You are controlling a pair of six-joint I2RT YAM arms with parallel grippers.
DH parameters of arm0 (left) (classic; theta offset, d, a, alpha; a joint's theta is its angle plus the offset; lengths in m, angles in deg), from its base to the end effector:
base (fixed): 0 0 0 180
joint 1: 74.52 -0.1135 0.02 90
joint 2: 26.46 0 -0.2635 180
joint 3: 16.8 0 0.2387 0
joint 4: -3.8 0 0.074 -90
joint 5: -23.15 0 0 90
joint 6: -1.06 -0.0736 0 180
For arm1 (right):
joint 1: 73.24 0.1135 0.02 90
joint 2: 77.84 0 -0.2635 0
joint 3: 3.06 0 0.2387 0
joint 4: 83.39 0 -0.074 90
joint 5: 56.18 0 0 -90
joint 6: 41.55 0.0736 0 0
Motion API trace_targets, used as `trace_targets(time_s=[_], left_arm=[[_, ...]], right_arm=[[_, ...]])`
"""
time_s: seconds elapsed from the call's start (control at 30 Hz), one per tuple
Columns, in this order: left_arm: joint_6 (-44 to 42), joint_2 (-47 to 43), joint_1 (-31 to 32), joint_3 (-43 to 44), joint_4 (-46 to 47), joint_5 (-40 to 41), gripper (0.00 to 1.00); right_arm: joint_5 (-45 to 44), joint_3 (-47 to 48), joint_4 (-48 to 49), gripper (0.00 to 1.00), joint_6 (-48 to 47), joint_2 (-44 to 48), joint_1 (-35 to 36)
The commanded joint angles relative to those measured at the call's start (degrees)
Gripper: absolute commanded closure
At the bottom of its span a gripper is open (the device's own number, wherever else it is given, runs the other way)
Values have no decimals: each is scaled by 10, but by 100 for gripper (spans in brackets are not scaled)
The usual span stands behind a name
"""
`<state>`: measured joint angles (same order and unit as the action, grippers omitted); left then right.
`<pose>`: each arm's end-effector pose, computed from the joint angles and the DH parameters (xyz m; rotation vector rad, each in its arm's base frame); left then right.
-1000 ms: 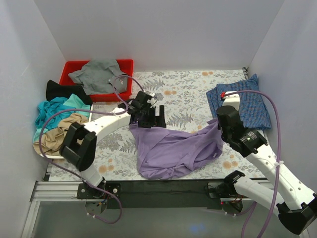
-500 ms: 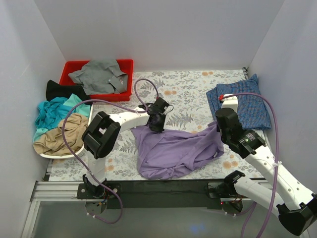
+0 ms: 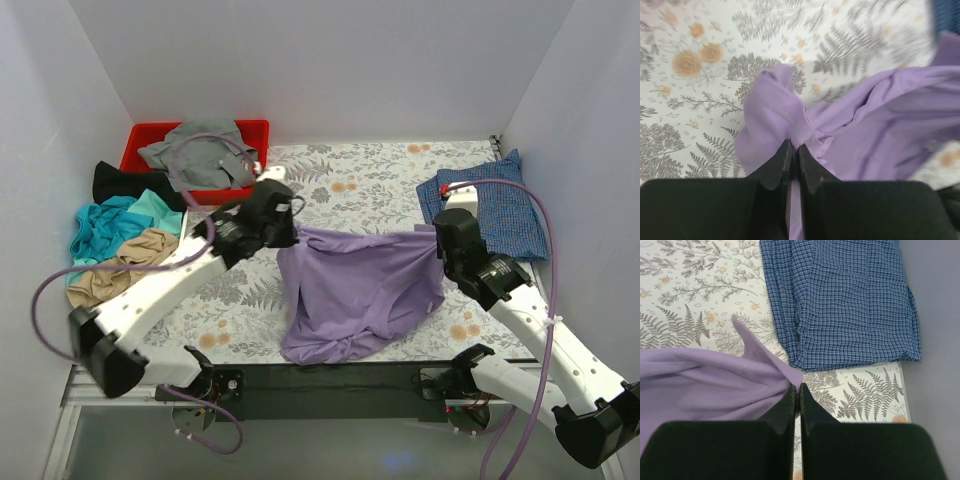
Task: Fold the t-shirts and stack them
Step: Flatten the tshirt out
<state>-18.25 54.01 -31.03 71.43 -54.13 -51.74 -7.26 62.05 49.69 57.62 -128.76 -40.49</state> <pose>0.2351 -0.1965 0.2942 -0.7018 2.3920 -0.5779 0.1895 0.0644 0.3066 -0.0080 2.0034 -0.3034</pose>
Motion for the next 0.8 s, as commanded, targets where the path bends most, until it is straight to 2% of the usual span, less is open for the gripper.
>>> trace_targets(time_s=[0.0, 0.03, 0.07, 0.1, 0.13, 0.17, 0.2, 0.23, 0.27, 0.37, 0.47, 0.63, 0.77], left_arm=[[71, -128, -3, 7, -109, 40, 100], [106, -172, -3, -20, -141, 40, 94], [120, -192, -3, -43, -151, 30, 75], [137, -211, -2, -63, -160, 16, 61], [184, -254, -2, -83, -191, 12, 62], [201, -275, -2, -131, -200, 5, 54], [218, -297, -2, -149, -208, -16, 23], [234, -314, -2, -167, -227, -22, 10], [260, -341, -2, -189, -237, -25, 10], [265, -362, -1, -200, -240, -33, 10], [239, -343, -1, -183, -190, -32, 9], [142, -197, -1, -138, -75, -34, 9], [80, -88, -1, -132, 29, -6, 9]], right_arm=[[2, 52, 39, 99, -21, -9, -21], [8, 55, 40, 99, -23, -15, -29], [13, 58, 43, 99, -25, -20, -33], [25, 61, 46, 99, -26, -25, -36], [28, 60, 49, 99, -27, -36, -40], [32, 59, 55, 99, -28, -41, -41], [38, 59, 56, 99, -27, -51, -44], [40, 60, 56, 99, -26, -54, -45], [43, 60, 58, 99, -23, -58, -45], [54, 58, 70, 99, -22, -64, -47], [64, 65, 75, 99, -23, -70, -48], [76, 67, 75, 99, -28, -66, -48], [93, 57, 76, 99, -22, -60, -48]])
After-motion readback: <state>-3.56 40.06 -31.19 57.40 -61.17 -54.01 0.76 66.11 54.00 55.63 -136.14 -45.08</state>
